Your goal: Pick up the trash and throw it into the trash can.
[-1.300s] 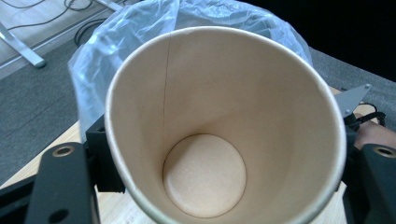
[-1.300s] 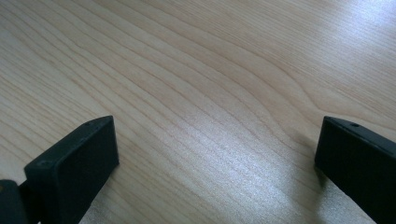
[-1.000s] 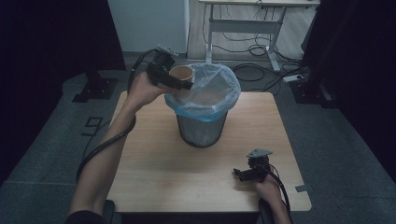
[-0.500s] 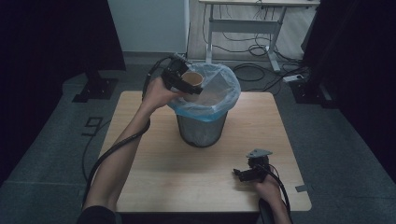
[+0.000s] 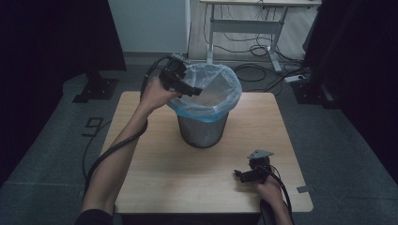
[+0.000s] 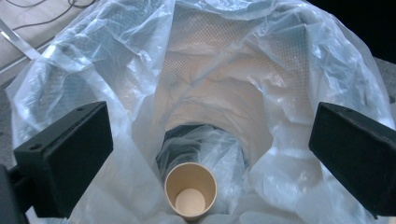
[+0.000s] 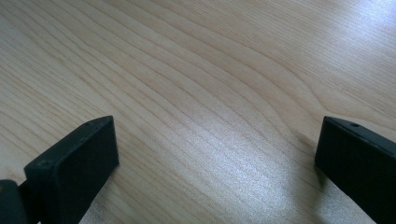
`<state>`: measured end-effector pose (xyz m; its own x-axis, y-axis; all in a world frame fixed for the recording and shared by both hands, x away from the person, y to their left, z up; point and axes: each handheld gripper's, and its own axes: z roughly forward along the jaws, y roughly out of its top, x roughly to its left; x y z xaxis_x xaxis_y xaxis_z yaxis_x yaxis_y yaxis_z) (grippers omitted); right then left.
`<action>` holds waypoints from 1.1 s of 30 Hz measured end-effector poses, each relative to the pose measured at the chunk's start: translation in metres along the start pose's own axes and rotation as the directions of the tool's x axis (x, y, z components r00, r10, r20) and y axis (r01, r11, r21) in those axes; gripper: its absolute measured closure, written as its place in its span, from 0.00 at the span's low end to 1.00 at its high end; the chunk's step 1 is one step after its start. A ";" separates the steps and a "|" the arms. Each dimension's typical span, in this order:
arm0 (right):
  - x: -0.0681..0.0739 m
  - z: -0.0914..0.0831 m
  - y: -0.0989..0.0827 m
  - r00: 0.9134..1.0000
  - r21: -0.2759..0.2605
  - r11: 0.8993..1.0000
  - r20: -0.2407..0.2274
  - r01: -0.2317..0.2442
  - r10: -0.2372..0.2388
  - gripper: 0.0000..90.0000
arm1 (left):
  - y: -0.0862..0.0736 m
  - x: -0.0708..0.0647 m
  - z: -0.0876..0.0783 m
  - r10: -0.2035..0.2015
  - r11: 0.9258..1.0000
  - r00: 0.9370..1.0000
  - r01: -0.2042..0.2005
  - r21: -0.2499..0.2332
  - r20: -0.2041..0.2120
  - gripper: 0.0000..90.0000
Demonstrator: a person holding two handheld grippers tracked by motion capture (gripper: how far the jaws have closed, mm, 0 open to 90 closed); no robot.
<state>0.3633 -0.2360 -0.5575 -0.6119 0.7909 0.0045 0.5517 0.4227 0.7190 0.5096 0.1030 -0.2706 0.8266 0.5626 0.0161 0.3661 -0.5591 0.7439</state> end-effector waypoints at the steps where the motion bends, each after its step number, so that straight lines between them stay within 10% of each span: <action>1: 0.000 0.000 0.000 1.000 0.000 1.000 0.000 0.000 0.000 0.00 | -0.002 0.000 -0.002 0.004 1.000 1.000 -0.004 0.001 -0.003 0.00; 33: 0.000 0.000 0.000 1.000 0.000 1.000 0.000 0.000 0.000 0.00 | -0.067 0.010 -0.054 0.018 0.996 0.999 -0.022 -0.085 -0.040 0.00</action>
<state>0.3633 -0.2359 -0.5575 -0.6118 0.7910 0.0049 0.5520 0.4225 0.7189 0.4703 0.1794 -0.2844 0.8153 0.5763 0.0566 0.3104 -0.5175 0.7974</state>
